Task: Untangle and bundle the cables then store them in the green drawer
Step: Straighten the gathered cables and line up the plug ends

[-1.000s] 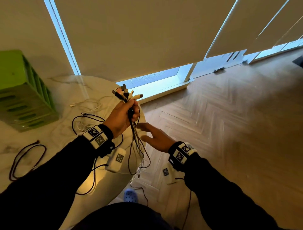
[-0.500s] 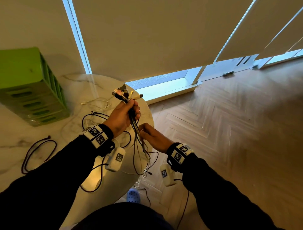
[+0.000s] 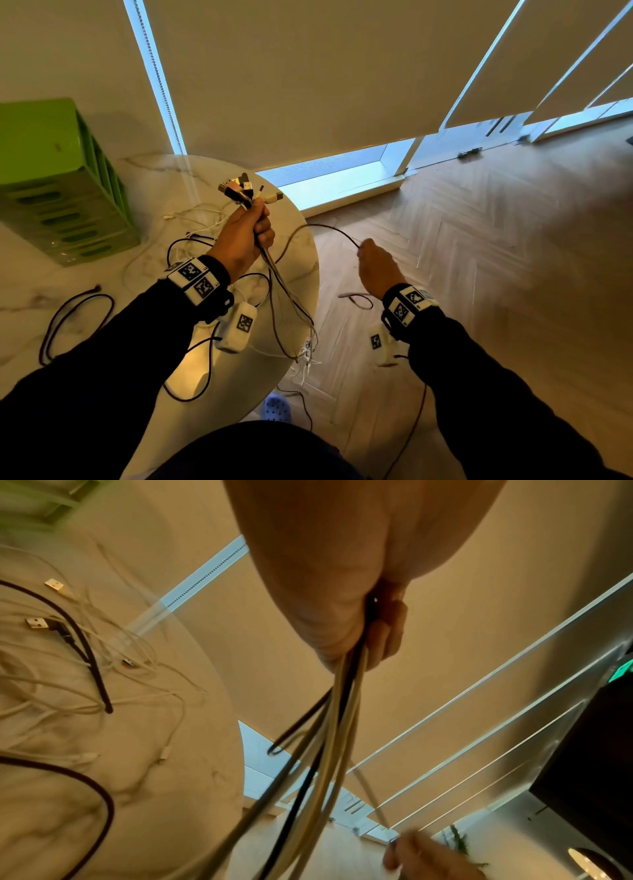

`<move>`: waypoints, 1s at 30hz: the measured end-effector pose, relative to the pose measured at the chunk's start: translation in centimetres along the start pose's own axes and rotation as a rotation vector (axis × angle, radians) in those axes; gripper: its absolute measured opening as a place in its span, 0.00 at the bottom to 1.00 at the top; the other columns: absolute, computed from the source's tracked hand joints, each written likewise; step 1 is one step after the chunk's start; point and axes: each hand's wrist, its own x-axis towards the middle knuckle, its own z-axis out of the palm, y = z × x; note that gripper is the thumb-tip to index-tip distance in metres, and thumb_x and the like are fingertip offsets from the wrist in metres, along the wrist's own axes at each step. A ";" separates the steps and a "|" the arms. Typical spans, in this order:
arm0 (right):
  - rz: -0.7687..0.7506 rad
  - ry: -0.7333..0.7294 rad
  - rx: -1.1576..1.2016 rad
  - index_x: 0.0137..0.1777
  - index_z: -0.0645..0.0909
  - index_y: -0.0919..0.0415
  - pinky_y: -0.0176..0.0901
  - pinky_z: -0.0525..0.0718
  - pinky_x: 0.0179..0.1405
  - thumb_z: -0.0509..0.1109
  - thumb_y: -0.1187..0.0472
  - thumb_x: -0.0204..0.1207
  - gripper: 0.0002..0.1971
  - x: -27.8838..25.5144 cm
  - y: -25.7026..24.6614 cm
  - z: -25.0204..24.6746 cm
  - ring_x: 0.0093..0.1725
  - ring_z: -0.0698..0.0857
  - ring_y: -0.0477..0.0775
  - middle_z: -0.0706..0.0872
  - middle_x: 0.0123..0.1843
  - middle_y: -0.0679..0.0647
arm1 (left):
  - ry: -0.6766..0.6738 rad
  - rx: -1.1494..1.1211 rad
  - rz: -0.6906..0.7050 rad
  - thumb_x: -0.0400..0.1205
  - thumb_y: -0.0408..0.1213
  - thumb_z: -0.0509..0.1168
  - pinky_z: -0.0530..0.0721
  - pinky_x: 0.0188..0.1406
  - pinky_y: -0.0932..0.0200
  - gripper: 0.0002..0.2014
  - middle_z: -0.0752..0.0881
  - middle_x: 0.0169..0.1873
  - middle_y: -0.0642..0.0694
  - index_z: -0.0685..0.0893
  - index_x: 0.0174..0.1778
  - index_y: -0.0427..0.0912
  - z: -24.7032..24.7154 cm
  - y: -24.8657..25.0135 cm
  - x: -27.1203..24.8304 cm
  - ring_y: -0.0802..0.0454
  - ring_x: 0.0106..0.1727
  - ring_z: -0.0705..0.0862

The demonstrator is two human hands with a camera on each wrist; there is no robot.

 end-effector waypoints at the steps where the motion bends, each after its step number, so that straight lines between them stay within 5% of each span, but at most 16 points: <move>1: 0.095 -0.073 -0.076 0.59 0.74 0.63 0.50 0.79 0.46 0.53 0.61 0.88 0.10 -0.1 1.6 0.1 0.49 0.85 0.63 0.85 0.53 0.63 | -0.015 -0.036 -0.009 0.94 0.42 0.52 0.65 0.23 0.65 0.17 0.66 0.21 0.54 0.74 0.40 0.42 0.2 0.3 -0.2 0.58 0.21 0.65; 3: 0.222 -0.380 -0.316 0.64 0.76 0.59 0.50 0.81 0.56 0.57 0.55 0.88 0.12 -1.0 3.4 -0.3 0.60 0.85 0.65 0.85 0.64 0.63 | -0.053 -0.072 -0.019 0.93 0.43 0.52 0.66 0.24 0.65 0.17 0.65 0.22 0.53 0.75 0.41 0.41 0.4 0.9 -0.6 0.57 0.22 0.65; 5: 0.248 -0.669 -0.479 0.78 0.71 0.58 0.48 0.78 0.66 0.69 0.44 0.82 0.30 -2.1 3.2 -0.6 0.72 0.79 0.60 0.77 0.77 0.59 | -0.094 -0.059 -0.028 0.93 0.43 0.53 0.67 0.26 0.63 0.16 0.64 0.23 0.52 0.75 0.41 0.42 0.8 1.2 -1.0 0.56 0.24 0.66; 7: 0.162 -0.778 -0.339 0.89 0.49 0.52 0.59 0.69 0.80 0.82 0.31 0.60 0.64 -2.8 1.1 -0.8 0.85 0.64 0.60 0.59 0.89 0.54 | -0.148 -0.015 -0.046 0.93 0.44 0.53 0.69 0.30 0.62 0.16 0.64 0.24 0.51 0.75 0.42 0.42 1.4 1.4 -1.6 0.53 0.26 0.67; 9: -0.008 -0.748 -0.068 0.88 0.34 0.44 0.68 0.60 0.83 0.86 0.31 0.50 0.76 -3.3 -2.1 -1.1 0.88 0.52 0.61 0.46 0.91 0.51 | -0.241 0.073 -0.060 0.93 0.44 0.51 0.72 0.33 0.60 0.16 0.64 0.24 0.51 0.74 0.42 0.42 2.3 1.6 -2.3 0.51 0.28 0.70; 11: -0.197 -0.665 0.220 0.89 0.39 0.45 0.58 0.60 0.84 0.88 0.41 0.58 0.70 -3.7 -5.3 -1.1 0.86 0.54 0.53 0.50 0.90 0.49 | -0.347 0.222 -0.062 0.94 0.44 0.49 0.79 0.35 0.59 0.16 0.66 0.24 0.51 0.72 0.44 0.41 3.3 1.9 -3.2 0.47 0.30 0.77; 14: -0.363 -0.567 0.578 0.81 0.66 0.51 0.23 0.69 0.71 0.83 0.55 0.72 0.41 -4.1 -9.5 -0.4 0.67 0.73 0.31 0.72 0.74 0.38 | -0.431 0.396 -0.061 0.93 0.46 0.50 0.86 0.51 0.51 0.15 0.74 0.27 0.49 0.73 0.49 0.40 4.3 2.4 -4.5 0.39 0.42 0.86; 15: -0.365 -0.595 0.627 0.73 0.75 0.51 0.27 0.73 0.71 0.81 0.54 0.75 0.28 -4.1 -10.2 0.2 0.63 0.78 0.32 0.78 0.68 0.38 | -0.431 0.401 -0.067 0.93 0.46 0.51 0.86 0.54 0.48 0.14 0.76 0.28 0.49 0.74 0.49 0.40 4.4 2.6 -4.7 0.38 0.45 0.86; 17: -0.336 -0.753 0.598 0.53 0.87 0.59 0.52 0.78 0.75 0.75 0.51 0.79 0.11 -4.0 -10.4 1.5 0.59 0.88 0.46 0.90 0.51 0.46 | -0.423 0.325 -0.080 0.93 0.42 0.52 0.87 0.53 0.48 0.13 0.77 0.28 0.49 0.75 0.49 0.40 4.3 3.0 -5.0 0.42 0.40 0.87; 20: -0.259 -1.003 0.585 0.29 0.78 0.61 0.53 0.81 0.63 0.72 0.56 0.82 0.20 -4.1 -8.8 2.8 0.46 0.92 0.58 0.83 0.28 0.57 | -0.438 0.134 -0.073 0.93 0.38 0.54 0.82 0.46 0.50 0.10 0.70 0.26 0.51 0.77 0.51 0.40 3.7 3.3 -5.3 0.52 0.29 0.74; 24: -0.168 -0.970 0.530 0.26 0.74 0.59 0.45 0.84 0.48 0.74 0.59 0.80 0.21 -3.0 -6.6 1.8 0.41 0.88 0.60 0.81 0.27 0.59 | -0.436 0.001 -0.022 0.90 0.37 0.56 0.76 0.47 0.52 0.08 0.63 0.31 0.50 0.80 0.60 0.48 3.0 2.8 -5.6 0.53 0.31 0.66; 27: -0.099 -0.664 0.285 0.32 0.82 0.60 0.49 0.84 0.49 0.75 0.48 0.78 0.18 -0.9 -4.7 0.9 0.37 0.87 0.56 0.88 0.34 0.59 | -0.401 -0.004 0.051 0.89 0.36 0.57 0.77 0.53 0.51 0.09 0.64 0.32 0.49 0.79 0.60 0.51 3.4 2.5 -5.7 0.52 0.34 0.68; 30: -0.097 -0.180 -0.061 0.30 0.77 0.55 0.47 0.78 0.38 0.65 0.44 0.81 0.21 0.9 -2.2 1.4 0.35 0.85 0.59 0.84 0.30 0.53 | -0.340 -0.015 0.127 0.89 0.34 0.57 0.74 0.54 0.52 0.08 0.68 0.31 0.51 0.76 0.59 0.51 4.4 3.0 -5.5 0.52 0.35 0.68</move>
